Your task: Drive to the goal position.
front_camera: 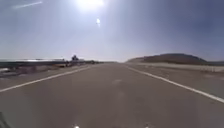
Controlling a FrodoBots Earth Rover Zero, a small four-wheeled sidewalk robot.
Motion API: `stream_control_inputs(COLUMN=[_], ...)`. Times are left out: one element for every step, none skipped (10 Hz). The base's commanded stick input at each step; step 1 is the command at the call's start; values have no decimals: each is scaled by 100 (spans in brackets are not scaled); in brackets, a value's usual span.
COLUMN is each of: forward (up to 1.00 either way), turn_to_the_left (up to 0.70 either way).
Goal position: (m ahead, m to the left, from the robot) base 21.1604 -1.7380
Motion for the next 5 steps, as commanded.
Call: stream_control_inputs(forward=[100, 100, 100, 100, 100], turn_to_the_left=[0, 0, 0, 0, 0])
